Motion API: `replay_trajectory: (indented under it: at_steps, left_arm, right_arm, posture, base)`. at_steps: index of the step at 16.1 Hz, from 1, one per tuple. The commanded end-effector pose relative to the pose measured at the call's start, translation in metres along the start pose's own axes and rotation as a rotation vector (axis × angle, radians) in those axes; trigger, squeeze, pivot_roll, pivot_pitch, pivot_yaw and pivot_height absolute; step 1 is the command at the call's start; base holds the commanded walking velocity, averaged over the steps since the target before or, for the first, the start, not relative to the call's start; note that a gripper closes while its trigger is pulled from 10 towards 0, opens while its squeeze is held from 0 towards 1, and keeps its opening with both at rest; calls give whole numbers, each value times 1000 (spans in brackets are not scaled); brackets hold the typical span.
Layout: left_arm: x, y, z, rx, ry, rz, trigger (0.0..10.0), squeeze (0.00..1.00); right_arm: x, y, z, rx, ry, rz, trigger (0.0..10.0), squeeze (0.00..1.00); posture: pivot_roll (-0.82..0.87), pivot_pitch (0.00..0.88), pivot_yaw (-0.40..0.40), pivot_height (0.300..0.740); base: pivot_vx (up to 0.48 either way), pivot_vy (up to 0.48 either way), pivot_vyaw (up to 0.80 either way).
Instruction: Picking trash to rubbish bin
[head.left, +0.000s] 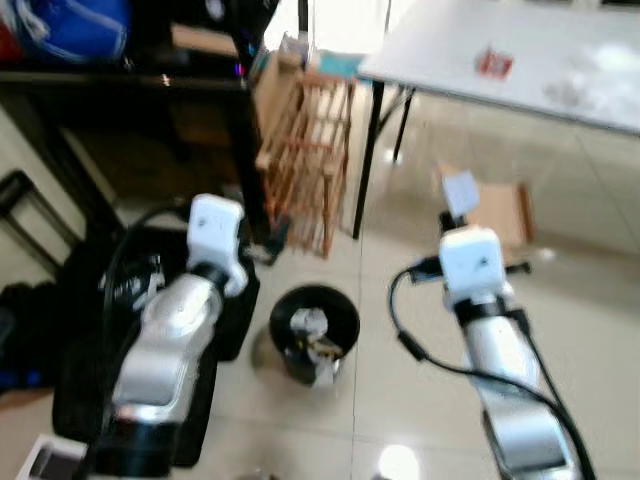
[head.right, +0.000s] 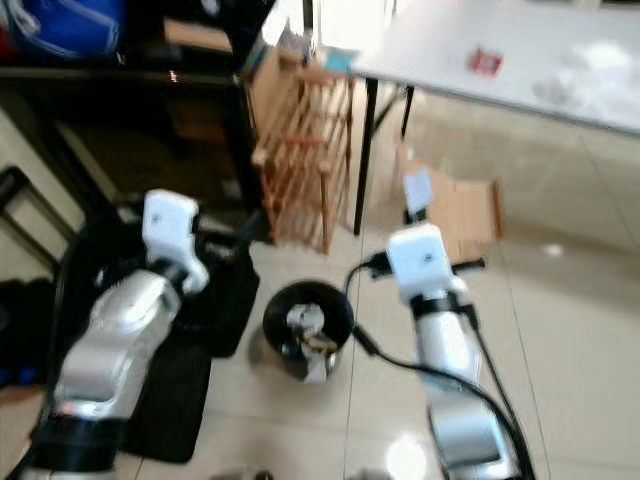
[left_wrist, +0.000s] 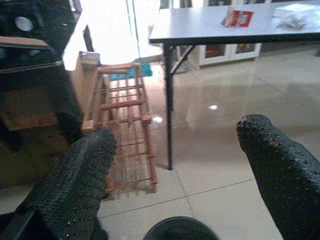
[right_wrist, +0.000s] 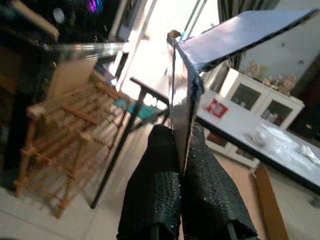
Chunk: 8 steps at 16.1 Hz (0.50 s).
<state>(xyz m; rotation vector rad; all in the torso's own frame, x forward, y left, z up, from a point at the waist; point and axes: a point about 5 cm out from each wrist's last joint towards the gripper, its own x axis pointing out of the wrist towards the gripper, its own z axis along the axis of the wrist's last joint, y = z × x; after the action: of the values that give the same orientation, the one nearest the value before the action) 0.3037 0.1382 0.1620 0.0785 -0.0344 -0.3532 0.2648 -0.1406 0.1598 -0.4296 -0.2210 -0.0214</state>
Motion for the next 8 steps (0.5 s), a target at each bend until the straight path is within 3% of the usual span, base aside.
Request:
replay_trajectory:
  at_steps: [1, 3, 8]
  left_arm:
    - [-4, 4, -3, 5, 10, 12, 10000, 0]
    - [-4, 3, -3, 7, 9, -6, 10000, 0]
    - [-4, 1, -4, 8, 7, -10, 10000, 0]
  right_arm:
    - [-1, 1, 5, 10, -18, 2, 10000, 0]
    - [-1, 1, 5, 9, -16, 3, 10000, 0]
    - [-1, -1, 5, 4, -18, 4, 10000, 0]
  posture:
    - [4, 103, 21, 740]
    - [4, 103, 21, 740]
    - [-4, 107, 16, 740]
  base:
    - [0, 0, 0]
    - [141, 0, 0]
    - [480, 0, 0]
